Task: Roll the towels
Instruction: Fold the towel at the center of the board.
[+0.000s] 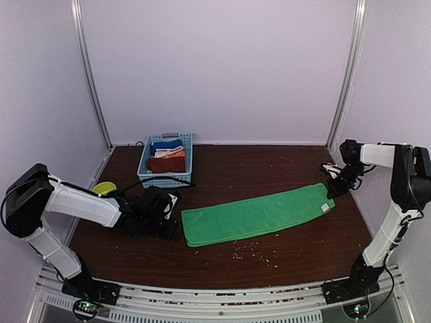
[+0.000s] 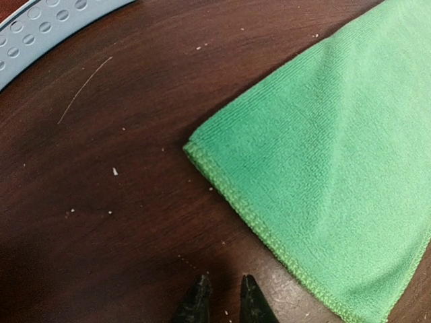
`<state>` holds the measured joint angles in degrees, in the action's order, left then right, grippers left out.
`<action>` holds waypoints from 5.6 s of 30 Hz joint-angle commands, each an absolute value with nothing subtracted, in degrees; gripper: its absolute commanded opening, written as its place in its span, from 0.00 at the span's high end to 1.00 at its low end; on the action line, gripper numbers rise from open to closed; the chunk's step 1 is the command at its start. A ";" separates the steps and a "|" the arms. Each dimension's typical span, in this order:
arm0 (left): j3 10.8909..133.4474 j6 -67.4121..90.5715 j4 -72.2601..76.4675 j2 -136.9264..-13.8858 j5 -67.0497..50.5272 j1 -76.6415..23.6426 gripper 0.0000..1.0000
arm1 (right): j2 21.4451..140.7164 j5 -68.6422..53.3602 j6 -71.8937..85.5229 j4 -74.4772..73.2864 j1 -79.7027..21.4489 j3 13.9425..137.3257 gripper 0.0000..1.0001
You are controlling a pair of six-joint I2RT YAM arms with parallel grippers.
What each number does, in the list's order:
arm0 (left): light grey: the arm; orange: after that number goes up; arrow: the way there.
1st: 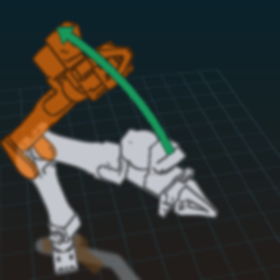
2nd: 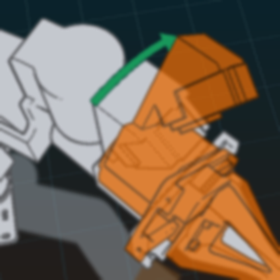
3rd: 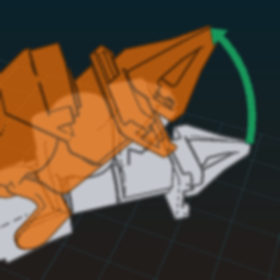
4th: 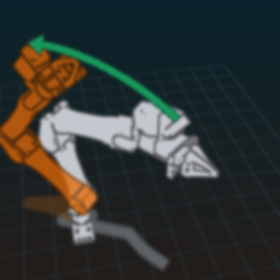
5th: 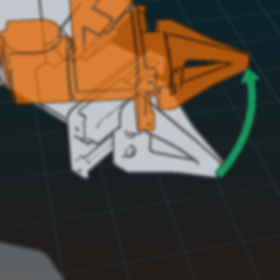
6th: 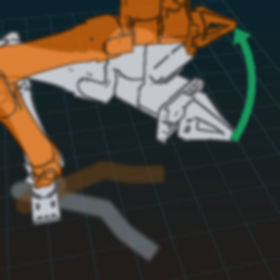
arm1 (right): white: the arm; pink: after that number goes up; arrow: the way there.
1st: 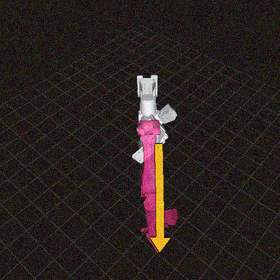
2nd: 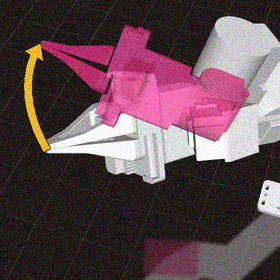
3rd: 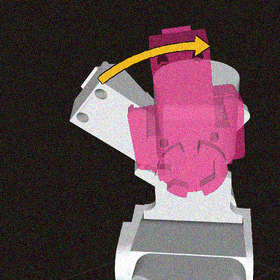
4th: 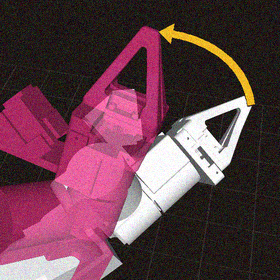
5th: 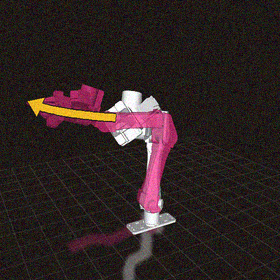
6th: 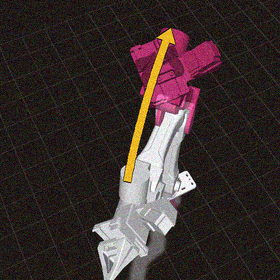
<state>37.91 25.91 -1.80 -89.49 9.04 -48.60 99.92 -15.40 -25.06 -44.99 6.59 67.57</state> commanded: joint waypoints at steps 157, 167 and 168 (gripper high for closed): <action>28.46 45.52 33.26 -102.13 -6.93 -50.45 0.82 | 134.48 -40.41 -7.79 -49.75 -49.56 113.70 1.00; 21.43 48.03 18.75 -81.84 3.83 -50.45 0.77 | 134.29 -35.94 -8.01 -50.41 -49.79 113.87 1.00; 20.67 48.07 17.48 -80.20 4.63 -50.38 0.76 | 134.12 -36.05 -7.89 -50.25 -49.81 113.83 1.00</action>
<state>23.03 47.00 25.78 -87.46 -1.56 -50.11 134.82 -37.28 -8.16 -50.72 -49.36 112.55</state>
